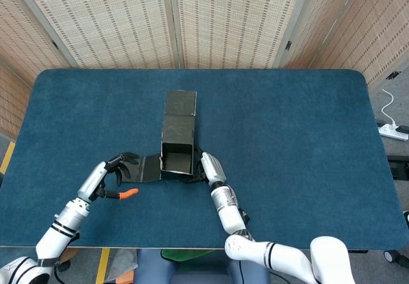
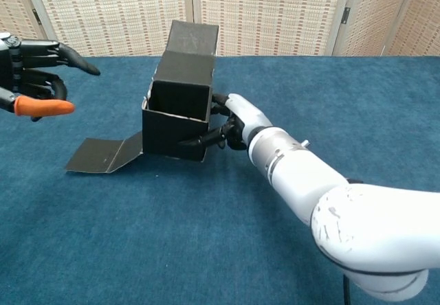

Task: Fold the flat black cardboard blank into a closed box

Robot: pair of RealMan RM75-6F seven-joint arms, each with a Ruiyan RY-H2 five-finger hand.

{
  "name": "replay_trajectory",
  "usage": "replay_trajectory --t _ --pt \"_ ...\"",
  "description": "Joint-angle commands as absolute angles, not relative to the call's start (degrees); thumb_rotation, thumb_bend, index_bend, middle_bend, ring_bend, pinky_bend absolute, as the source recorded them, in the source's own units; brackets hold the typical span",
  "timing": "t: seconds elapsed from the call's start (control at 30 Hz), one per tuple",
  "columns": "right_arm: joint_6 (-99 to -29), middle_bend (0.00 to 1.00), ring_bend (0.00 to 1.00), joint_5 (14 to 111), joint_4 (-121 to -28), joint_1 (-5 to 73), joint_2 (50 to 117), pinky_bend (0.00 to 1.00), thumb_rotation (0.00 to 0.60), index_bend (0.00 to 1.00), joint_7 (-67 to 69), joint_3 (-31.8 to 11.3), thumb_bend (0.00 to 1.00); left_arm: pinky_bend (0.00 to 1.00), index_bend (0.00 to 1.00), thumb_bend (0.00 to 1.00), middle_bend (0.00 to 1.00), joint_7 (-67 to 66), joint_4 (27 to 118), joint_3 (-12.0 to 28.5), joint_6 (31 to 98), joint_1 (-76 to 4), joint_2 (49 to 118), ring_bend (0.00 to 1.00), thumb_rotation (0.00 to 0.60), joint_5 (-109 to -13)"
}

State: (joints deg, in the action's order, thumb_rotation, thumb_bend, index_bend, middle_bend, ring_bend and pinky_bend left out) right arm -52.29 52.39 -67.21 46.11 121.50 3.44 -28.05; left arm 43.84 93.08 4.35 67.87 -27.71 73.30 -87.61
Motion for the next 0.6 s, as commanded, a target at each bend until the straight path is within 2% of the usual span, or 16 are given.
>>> replay_trajectory --t 0.03,0.1,0.17,0.3,0.47,0.6 --pt "-50.82 0.54 0.78 51.88 -71.14 45.39 118.98 1.0 0.6 0.35 5.29 -29.67 0.19 0.89 0.57 0.22 0.55 44.59 93.55 2.54 68.81 -27.42 72.21 0.83 0.6 -91.97" --pt "-49.74 0.54 0.78 51.74 -78.05 44.12 115.44 1.0 0.6 0.35 7.8 -31.6 0.2 0.92 0.58 0.22 0.55 50.04 94.56 -3.16 66.0 -31.0 68.91 0.87 0.6 -103.62" --pt "-48.98 0.54 0.78 50.78 -83.45 42.86 112.2 1.0 0.6 0.35 8.21 -31.89 0.2 0.92 0.58 0.22 0.55 55.37 93.8 -6.68 65.43 -34.26 66.91 0.87 0.6 -110.84" --pt "-49.12 0.54 0.78 49.77 -90.18 41.49 108.75 1.0 0.6 0.35 8.9 -31.86 0.2 0.92 0.52 0.23 0.51 55.92 93.41 -9.55 63.23 -37.69 68.75 0.87 0.6 -115.46" --pt "-49.25 0.54 0.78 48.9 -96.75 39.43 105.07 1.0 0.6 0.35 10.55 -30.61 0.19 0.92 0.4 0.23 0.4 42.66 92.3 -6.88 58.06 -37.18 74.46 0.86 0.6 -108.74" --pt "-49.64 0.54 0.78 48.96 -100.16 37.87 102.41 1.0 0.6 0.35 11.17 -28.8 0.19 0.92 0.32 0.23 0.33 28.2 89.76 -2.49 59.26 -33.32 79.29 0.84 0.6 -99.92"
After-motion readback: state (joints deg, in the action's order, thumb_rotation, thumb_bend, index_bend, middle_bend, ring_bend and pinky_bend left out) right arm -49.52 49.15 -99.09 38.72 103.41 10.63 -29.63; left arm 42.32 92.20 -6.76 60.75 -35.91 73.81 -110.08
